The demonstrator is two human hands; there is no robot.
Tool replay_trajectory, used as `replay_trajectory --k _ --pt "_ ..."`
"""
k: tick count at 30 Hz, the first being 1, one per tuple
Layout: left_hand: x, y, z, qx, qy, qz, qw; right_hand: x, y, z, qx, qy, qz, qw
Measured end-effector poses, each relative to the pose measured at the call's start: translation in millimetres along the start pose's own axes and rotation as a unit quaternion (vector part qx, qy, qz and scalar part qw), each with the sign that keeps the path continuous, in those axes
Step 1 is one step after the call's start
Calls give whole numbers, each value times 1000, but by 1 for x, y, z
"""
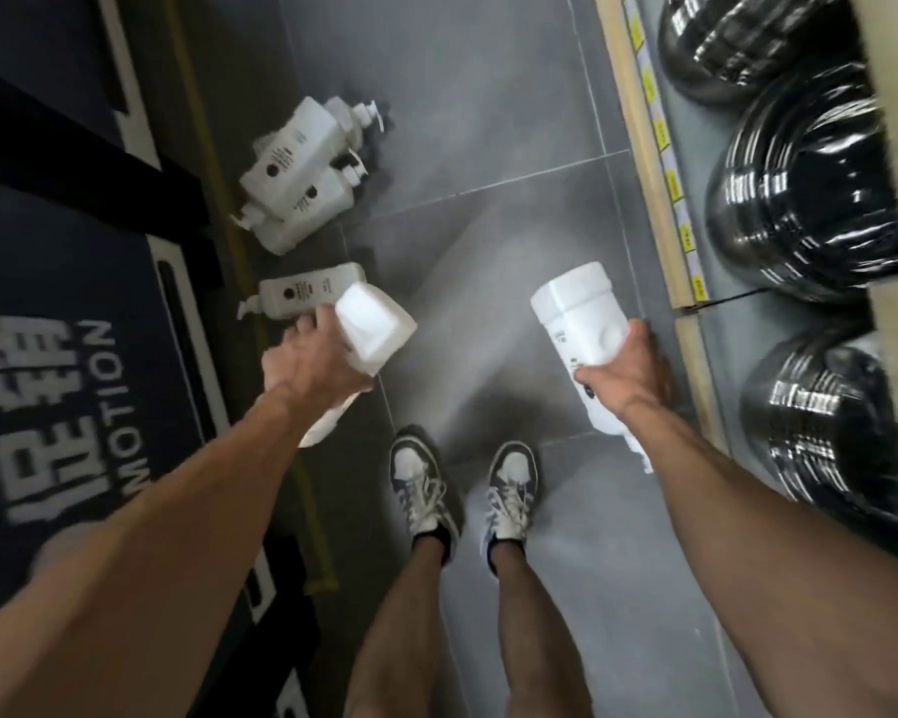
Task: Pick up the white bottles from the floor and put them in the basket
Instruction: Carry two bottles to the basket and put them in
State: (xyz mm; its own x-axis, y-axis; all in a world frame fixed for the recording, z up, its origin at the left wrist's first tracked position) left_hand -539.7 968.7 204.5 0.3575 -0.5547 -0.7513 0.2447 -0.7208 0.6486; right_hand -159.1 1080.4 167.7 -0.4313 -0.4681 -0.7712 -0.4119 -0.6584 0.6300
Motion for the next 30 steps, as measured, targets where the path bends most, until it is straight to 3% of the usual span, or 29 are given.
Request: replay_trajectory --k 4,15,22,30 --pt "-65 80 -26 4 11 7 1000 -76 89 19 -33 5 3 999" --pt "-207 285 -88 59 -48 5 997 -263 275 -22 -87 45 3 995" --pt "-263 340 -138 95 -67 -22 993 -331 329 -40 -104 9 -20 994" --pt "-277 335 -186 129 -94 -20 987 -348 352 -61 -93 -35 -38 994"
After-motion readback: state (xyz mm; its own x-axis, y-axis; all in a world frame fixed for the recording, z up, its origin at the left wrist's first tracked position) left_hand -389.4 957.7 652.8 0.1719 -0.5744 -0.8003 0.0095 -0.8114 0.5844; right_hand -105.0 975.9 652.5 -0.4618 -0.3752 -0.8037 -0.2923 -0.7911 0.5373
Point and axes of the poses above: each hand's wrist, its own y-axis away from the middle knuckle, its own x-axis out of the palm, z = x × y, the point moved 9 cm from there along -y, towards the middle knuckle, and after that the axes turned 12 degrees about x, right-handed, at the moved point
